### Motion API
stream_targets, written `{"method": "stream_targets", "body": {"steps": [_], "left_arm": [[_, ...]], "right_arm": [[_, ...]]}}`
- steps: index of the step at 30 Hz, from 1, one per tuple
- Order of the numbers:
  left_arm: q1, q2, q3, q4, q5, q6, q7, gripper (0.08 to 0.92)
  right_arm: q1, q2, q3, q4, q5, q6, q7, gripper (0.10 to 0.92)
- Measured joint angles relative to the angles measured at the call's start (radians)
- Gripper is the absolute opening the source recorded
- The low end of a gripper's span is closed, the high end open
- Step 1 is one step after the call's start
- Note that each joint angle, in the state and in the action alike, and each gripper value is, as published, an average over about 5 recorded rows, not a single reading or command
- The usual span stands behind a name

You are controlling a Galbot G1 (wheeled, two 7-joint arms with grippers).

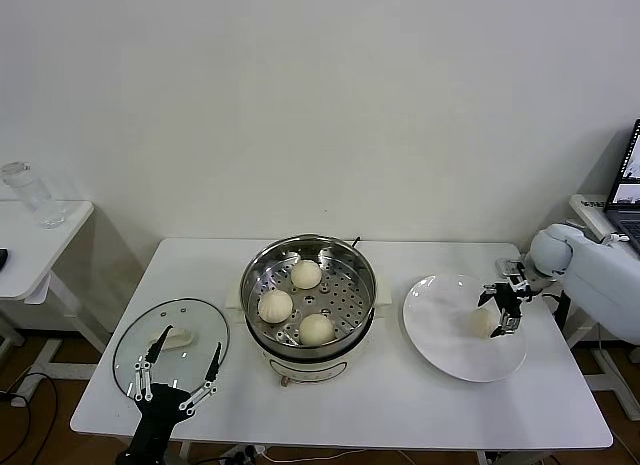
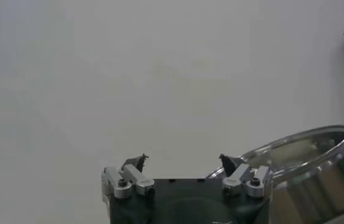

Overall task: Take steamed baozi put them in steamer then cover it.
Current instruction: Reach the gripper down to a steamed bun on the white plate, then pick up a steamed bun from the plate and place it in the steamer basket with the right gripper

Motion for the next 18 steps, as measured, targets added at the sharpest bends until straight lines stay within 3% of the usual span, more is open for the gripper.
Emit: {"method": "stream_targets", "body": {"steps": [10,18], "left_arm": [[-0.001,0.000,-0.008,0.001,-0.003,-0.003,0.000,0.823],[-0.007,0.003,-0.009,0.001,-0.004,-0.003,0.001,0.823]], "right_arm": [[-0.001,0.004,0.001,-0.006,-0.014,0.001,0.005,0.700],[0.044,-0.011,-0.023,0.022,0.001,0.000,-0.007,0.669]]}}
